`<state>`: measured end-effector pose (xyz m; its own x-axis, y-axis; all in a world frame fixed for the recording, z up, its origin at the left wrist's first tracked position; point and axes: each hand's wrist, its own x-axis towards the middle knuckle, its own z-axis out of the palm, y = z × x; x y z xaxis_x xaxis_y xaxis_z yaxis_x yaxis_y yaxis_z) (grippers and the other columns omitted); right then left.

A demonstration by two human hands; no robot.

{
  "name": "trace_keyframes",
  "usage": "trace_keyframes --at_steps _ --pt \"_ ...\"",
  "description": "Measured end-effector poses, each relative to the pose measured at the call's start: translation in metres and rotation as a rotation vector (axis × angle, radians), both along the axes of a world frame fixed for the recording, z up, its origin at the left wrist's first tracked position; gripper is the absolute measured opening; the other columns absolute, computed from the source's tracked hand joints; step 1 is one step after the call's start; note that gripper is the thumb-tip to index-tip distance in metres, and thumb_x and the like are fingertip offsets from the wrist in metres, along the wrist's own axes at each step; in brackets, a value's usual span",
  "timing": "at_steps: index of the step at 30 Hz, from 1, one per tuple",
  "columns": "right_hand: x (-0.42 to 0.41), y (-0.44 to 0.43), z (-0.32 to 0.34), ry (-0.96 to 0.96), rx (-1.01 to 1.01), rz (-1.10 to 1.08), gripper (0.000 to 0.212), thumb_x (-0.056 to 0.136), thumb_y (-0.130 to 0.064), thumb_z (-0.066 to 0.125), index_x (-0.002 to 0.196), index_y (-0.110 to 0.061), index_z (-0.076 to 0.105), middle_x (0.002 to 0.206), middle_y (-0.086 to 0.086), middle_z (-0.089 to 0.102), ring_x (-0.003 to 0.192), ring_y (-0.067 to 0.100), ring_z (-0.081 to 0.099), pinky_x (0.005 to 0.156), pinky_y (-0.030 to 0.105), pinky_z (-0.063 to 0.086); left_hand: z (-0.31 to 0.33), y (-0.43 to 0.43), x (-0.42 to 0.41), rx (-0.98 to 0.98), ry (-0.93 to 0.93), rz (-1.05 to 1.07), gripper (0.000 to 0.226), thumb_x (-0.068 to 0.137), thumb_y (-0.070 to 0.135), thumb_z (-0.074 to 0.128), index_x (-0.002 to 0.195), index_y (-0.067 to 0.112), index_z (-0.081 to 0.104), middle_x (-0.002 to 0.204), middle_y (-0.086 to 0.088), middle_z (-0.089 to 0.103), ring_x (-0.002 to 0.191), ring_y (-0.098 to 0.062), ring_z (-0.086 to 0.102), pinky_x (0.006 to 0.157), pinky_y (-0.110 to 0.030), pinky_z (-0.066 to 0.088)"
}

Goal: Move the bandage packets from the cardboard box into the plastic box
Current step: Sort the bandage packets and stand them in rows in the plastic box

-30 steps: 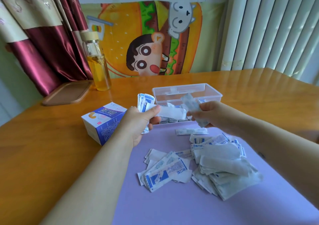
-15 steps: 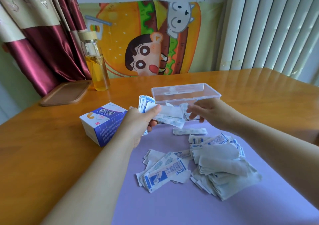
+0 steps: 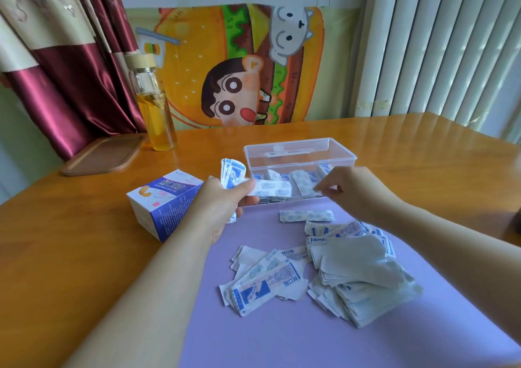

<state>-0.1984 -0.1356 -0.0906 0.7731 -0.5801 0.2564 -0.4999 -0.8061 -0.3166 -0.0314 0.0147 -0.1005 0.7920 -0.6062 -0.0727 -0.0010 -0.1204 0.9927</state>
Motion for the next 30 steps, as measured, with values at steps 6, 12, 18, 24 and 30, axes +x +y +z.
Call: trace_keyframes --at_steps 6,12,18,24,30 --pt "-0.001 0.0 -0.005 0.371 0.043 0.078 0.043 0.093 -0.009 0.042 0.122 -0.034 0.061 0.123 0.002 0.061 0.099 0.025 0.063 0.086 0.041 0.051 0.0 -0.001 0.0 0.008 0.004 0.006 0.037 0.084 0.028 0.068 0.113 0.01 0.053 0.09 0.002 0.068 0.067 -0.006 0.067 0.051 -0.018 0.043" --pt "0.004 0.023 0.027 -0.136 0.428 0.18 0.028 0.093 -0.032 0.054 0.12 -0.025 0.061 0.088 -0.014 0.068 0.071 -0.001 0.059 0.067 0.018 0.042 -0.003 -0.003 -0.008 -0.014 0.016 -0.156 0.027 0.084 0.02 0.068 0.104 0.004 0.058 0.076 -0.004 0.054 0.057 -0.008 0.042 0.042 -0.016 0.031" --pt "0.011 0.014 0.014 -0.169 0.504 0.133 0.006 0.084 -0.022 0.069 0.088 -0.026 0.067 0.058 -0.012 0.061 0.054 0.003 0.051 0.061 0.028 0.038 0.001 -0.001 -0.015 -0.003 0.028 -0.25 0.018 0.087 0.021 0.065 0.094 0.009 0.055 0.072 0.0 0.052 0.054 -0.006 0.035 0.041 -0.014 0.031" --pt "0.007 0.001 -0.012 0.155 0.164 -0.005 0.026 0.083 -0.033 0.069 0.108 -0.023 0.067 0.103 -0.003 0.066 0.082 0.012 0.056 0.063 0.024 0.041 0.007 0.003 -0.013 -0.01 0.073 -0.201 0.015 0.09 0.025 0.062 0.097 0.012 0.057 0.078 0.002 0.06 0.052 -0.004 0.037 0.043 -0.013 0.033" --pt "0.01 0.046 0.011 -0.001 0.05 0.285 0.015 0.08 -0.039 0.069 0.091 -0.028 0.07 0.092 -0.015 0.062 0.084 0.0 0.054 0.064 0.012 0.038 0.01 0.003 -0.013 -0.028 0.065 -0.163 0.013 0.09 0.022 0.062 0.095 0.011 0.058 0.076 0.002 0.06 0.051 -0.004 0.035 0.04 -0.012 0.031"
